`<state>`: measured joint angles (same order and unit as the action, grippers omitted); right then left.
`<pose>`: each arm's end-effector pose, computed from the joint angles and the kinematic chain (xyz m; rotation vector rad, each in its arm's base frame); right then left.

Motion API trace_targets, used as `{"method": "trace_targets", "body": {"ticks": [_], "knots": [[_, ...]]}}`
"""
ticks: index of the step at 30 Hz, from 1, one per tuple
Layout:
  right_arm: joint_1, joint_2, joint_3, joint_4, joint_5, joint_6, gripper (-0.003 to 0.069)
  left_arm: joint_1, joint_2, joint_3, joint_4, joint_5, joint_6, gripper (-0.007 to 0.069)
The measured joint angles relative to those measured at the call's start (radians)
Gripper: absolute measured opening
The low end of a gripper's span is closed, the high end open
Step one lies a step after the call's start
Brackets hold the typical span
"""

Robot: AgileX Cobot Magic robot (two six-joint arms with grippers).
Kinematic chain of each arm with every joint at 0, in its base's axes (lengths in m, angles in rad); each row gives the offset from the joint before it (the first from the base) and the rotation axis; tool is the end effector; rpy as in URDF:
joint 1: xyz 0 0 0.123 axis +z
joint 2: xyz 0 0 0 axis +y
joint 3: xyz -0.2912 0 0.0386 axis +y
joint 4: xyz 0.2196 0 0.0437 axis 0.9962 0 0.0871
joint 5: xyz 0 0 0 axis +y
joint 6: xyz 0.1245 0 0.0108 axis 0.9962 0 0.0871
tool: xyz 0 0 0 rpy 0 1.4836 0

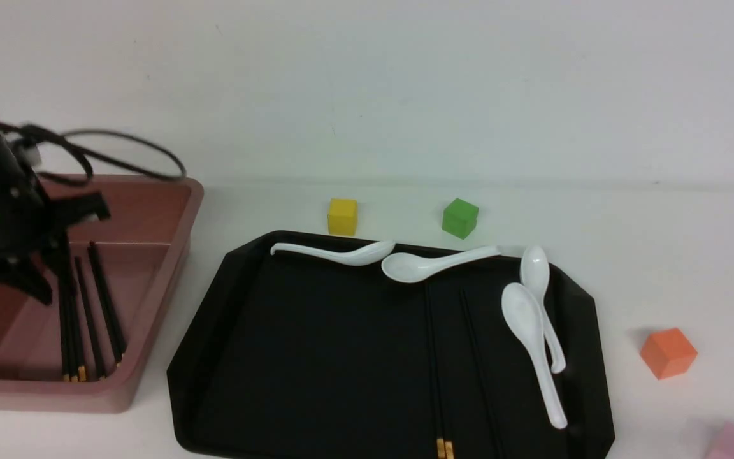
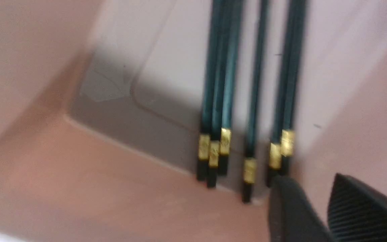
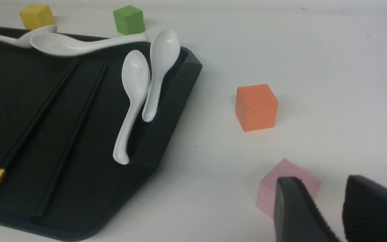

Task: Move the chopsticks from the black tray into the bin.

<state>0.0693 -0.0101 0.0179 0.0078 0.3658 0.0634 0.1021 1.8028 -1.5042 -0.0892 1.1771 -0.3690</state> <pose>0.0481 0.0037 0.1653 -0.0007 1.8584 0.0998 0.3492 0.0254 0.2522 -0.7312 2.8766 -0.1619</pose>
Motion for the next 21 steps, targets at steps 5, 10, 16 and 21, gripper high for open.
{"method": "trace_targets", "body": {"ticks": [5,10,16,21], "knots": [[0.000,0.000,0.000,0.000,0.000,0.000,0.0239,0.000,-0.161,0.008,-0.022,0.042,0.081,-0.0013],[0.000,0.000,0.000,0.000,0.000,0.000,0.0239,0.000,-0.362,0.109,-0.163,0.032,0.148,-0.0013],[0.000,0.000,0.000,0.000,0.000,0.000,0.0239,0.000,-0.597,0.343,-0.377,-0.034,0.369,-0.0013],[0.000,0.000,0.000,0.000,0.000,0.000,0.0239,0.000,-0.825,0.538,-0.469,-0.070,0.499,-0.0013]]}}
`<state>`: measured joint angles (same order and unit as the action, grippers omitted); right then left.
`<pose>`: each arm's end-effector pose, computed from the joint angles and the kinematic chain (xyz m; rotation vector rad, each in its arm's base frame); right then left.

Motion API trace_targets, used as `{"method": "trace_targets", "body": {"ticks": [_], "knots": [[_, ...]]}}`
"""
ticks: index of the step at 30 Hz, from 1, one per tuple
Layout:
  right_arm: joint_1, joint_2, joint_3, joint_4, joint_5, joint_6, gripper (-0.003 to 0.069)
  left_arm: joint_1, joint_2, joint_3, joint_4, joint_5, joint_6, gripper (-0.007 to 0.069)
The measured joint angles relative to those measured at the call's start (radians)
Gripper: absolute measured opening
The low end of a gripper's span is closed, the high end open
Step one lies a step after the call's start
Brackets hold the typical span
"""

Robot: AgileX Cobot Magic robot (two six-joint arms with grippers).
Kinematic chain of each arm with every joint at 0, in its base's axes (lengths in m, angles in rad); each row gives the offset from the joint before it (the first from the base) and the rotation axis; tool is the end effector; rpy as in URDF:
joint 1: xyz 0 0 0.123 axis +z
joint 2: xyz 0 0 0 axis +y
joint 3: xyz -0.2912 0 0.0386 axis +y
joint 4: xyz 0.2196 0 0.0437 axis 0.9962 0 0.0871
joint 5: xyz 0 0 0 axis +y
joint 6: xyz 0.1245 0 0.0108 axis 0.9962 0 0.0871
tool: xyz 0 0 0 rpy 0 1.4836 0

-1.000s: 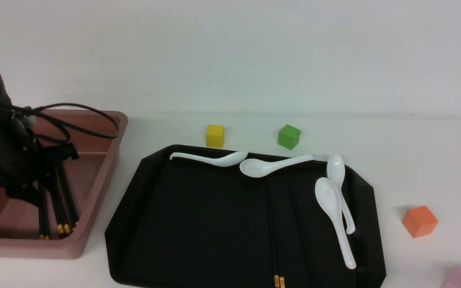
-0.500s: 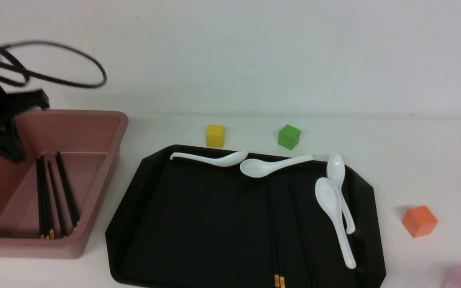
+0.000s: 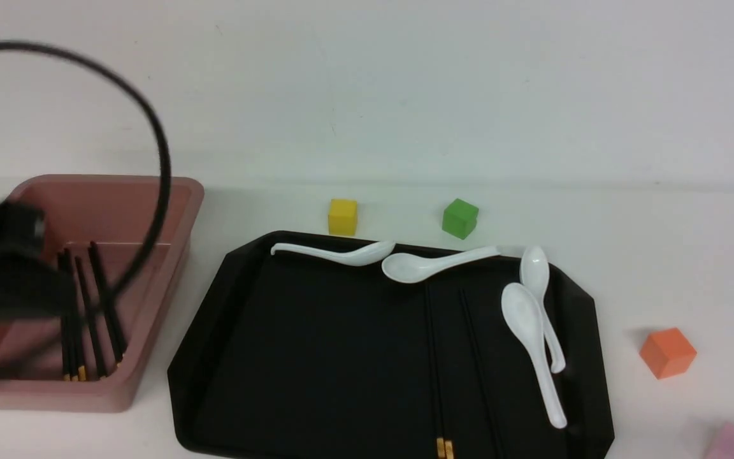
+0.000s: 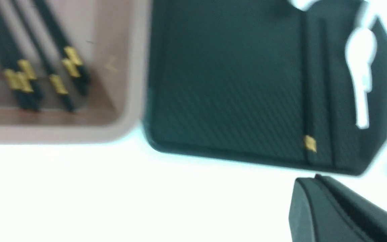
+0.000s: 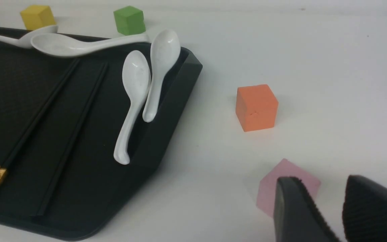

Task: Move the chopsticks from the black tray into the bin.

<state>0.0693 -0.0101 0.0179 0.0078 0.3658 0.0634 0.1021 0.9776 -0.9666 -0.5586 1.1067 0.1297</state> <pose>0.0481 0.0037 0.1653 -0.0007 1.8584 0.0998 0.1575 -0.0434 0.3370 -0.1078 2.4780 -0.6389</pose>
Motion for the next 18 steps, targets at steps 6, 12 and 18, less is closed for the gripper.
{"method": "trace_targets", "body": {"ticks": [6,12,18], "knots": [[0.000,0.000,0.000,0.000,0.000,0.000,0.0239,0.000,-0.275,0.179,-0.030,-0.042,0.112,-0.0013],[0.000,0.000,0.000,0.000,0.000,0.000,0.0239,0.000,-0.517,0.272,-0.045,-0.146,0.127,-0.0013],[0.000,0.000,0.000,0.000,0.000,0.000,0.0239,0.000,-0.609,0.281,-0.055,-0.158,0.130,-0.0013]]}}
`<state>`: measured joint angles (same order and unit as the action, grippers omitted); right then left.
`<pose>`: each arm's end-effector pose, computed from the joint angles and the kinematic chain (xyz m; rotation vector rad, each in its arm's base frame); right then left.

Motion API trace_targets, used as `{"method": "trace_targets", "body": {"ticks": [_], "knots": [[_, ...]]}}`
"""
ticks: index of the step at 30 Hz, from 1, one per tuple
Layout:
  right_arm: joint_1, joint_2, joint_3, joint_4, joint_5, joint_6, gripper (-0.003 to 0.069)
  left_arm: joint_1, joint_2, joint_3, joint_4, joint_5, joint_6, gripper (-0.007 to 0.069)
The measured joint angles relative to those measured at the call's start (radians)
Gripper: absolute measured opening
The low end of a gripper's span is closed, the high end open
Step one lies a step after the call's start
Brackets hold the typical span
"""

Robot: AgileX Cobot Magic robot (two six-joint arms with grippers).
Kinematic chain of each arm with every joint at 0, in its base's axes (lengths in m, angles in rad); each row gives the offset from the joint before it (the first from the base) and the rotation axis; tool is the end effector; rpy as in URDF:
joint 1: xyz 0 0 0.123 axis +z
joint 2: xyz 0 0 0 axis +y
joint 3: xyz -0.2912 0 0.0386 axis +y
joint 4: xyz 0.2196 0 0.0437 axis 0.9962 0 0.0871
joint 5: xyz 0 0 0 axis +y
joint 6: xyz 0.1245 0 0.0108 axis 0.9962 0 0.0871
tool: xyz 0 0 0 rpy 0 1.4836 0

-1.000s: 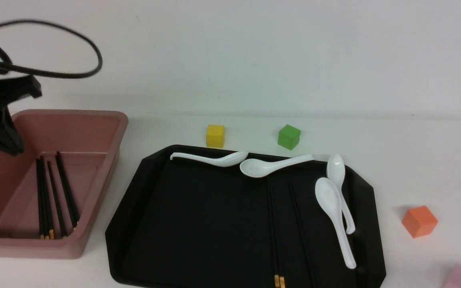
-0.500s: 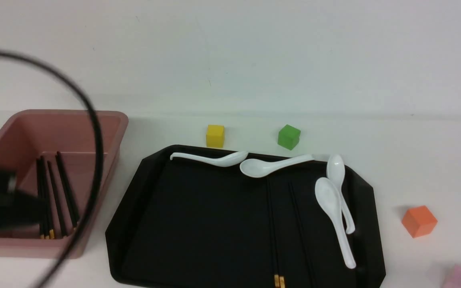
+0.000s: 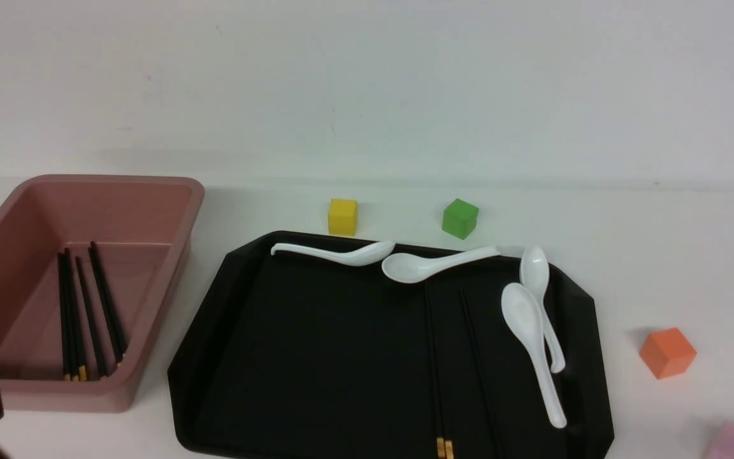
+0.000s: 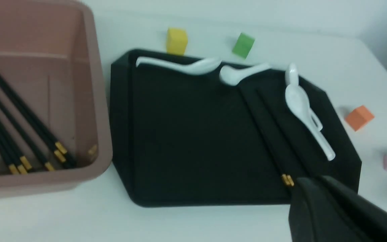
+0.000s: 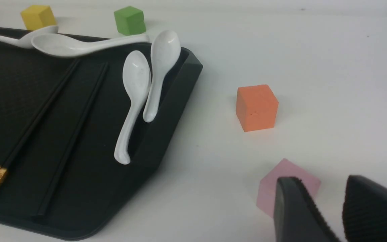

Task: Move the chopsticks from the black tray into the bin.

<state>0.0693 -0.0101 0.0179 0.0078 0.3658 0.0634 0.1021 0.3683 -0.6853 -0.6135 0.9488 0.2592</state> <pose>0.0481 0.0037 0.1653 -0.0007 1.8584 0.0998 0.0426 -0.0544 0.3261 0.0780 1.9962 -0.5076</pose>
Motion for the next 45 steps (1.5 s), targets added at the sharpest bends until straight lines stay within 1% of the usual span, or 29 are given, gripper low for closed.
{"method": "trace_targets", "body": {"ticks": [16,20,24,26,28,30,32,34,38,45], "knots": [[0.000,0.000,0.000,0.000,0.000,0.000,0.0239,0.000,-0.002,0.000,0.000,-0.009,0.007,-0.0013],[0.000,0.000,0.000,0.000,0.000,0.000,0.0239,0.000,-0.002,0.024,-0.009,-0.087,0.004,-0.0013],[0.000,0.000,0.000,0.000,0.000,0.000,0.0239,-0.004,-0.002,0.095,0.003,-0.235,-0.076,-0.0013],[0.000,0.000,0.000,0.000,0.000,0.000,0.0239,-0.038,-0.013,0.153,0.066,-0.326,-0.169,-0.0012],[0.000,0.000,0.000,0.000,0.000,0.000,0.0239,-0.086,-0.035,0.215,0.165,-0.391,-0.272,-0.0012],[0.000,0.000,0.000,0.000,0.000,0.000,0.0239,-0.129,-0.058,0.277,0.273,-0.429,-0.369,-0.0012],[0.000,0.000,0.000,0.000,0.000,0.000,0.0239,-0.162,-0.087,0.348,0.355,-0.457,-0.472,-0.0011],[0.000,0.000,0.000,0.000,0.000,0.000,0.0239,-0.186,-0.128,0.419,0.432,-0.475,-0.549,-0.0011],[0.000,0.000,0.000,0.000,0.000,0.000,0.0239,-0.198,-0.229,0.543,0.522,-0.501,-0.613,-0.0009],[0.000,0.000,0.000,0.001,0.000,0.000,0.0239,-0.198,-0.367,0.682,0.604,-0.564,-0.624,-0.0002]]}}
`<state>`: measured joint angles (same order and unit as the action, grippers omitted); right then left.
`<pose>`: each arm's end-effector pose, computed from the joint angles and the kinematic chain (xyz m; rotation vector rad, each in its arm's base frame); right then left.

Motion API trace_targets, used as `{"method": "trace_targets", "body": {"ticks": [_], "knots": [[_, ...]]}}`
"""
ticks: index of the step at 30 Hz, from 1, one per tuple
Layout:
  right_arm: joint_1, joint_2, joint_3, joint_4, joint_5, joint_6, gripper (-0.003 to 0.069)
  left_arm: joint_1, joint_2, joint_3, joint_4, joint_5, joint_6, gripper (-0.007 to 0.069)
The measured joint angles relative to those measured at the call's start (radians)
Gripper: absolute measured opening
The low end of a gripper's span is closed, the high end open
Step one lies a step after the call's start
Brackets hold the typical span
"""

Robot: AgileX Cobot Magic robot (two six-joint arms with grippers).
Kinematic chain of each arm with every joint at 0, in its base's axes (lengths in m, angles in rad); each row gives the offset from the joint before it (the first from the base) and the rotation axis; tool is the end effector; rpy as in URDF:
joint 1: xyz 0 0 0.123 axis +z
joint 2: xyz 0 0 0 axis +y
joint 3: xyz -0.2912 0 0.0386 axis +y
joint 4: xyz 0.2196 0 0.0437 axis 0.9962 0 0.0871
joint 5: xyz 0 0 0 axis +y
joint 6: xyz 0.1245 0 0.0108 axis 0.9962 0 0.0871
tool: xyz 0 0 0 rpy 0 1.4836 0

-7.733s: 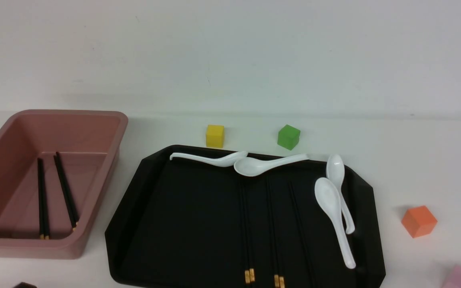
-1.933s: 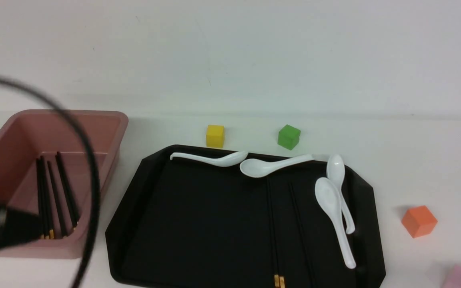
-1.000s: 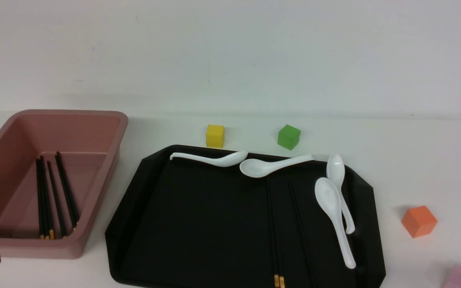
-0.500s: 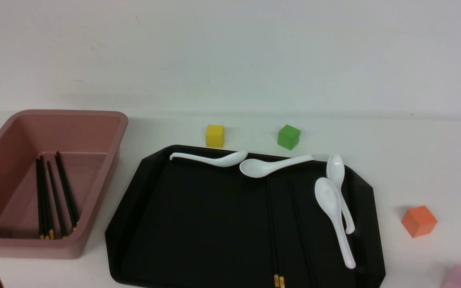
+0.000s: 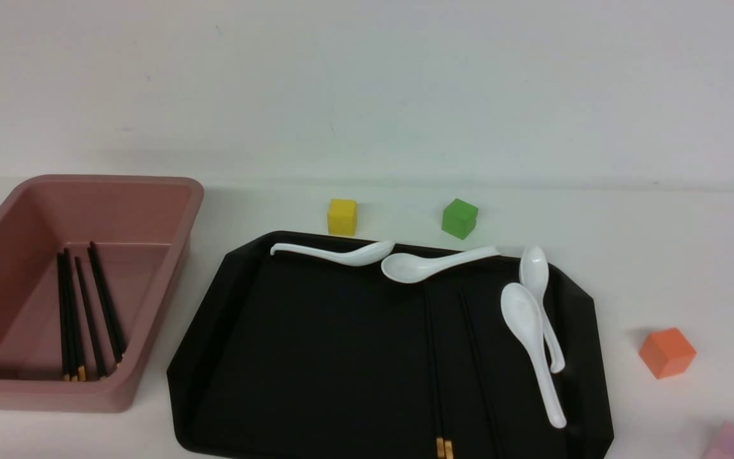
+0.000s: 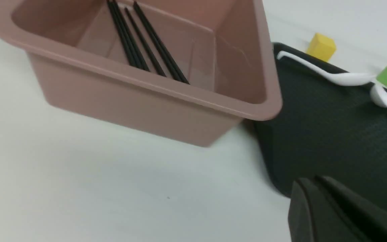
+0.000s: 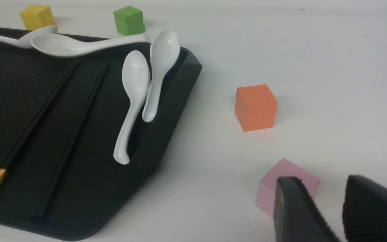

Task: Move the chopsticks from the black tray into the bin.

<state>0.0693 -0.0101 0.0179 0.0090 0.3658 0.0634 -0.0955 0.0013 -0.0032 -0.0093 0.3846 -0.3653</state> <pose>0.0481 0.0037 0.1653 0.0001 1.8584 0.1010 0.0476 -0.0050 0.1696 -0.2583 1.8613 -0.3270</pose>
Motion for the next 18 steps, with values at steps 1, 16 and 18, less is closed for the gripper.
{"method": "trace_targets", "body": {"ticks": [1,16,18], "knots": [[0.000,0.000,0.000,0.000,0.000,0.000,0.0239,0.000,-0.007,0.013,0.003,-0.002,-0.001,-0.0001],[0.000,0.000,0.000,-0.001,0.000,0.000,0.0239,0.000,-0.013,0.033,0.009,-0.007,-0.001,0.0018],[0.000,0.000,0.000,-0.001,0.000,0.000,0.0239,0.000,-0.013,0.033,0.009,-0.007,-0.001,0.0019]]}}
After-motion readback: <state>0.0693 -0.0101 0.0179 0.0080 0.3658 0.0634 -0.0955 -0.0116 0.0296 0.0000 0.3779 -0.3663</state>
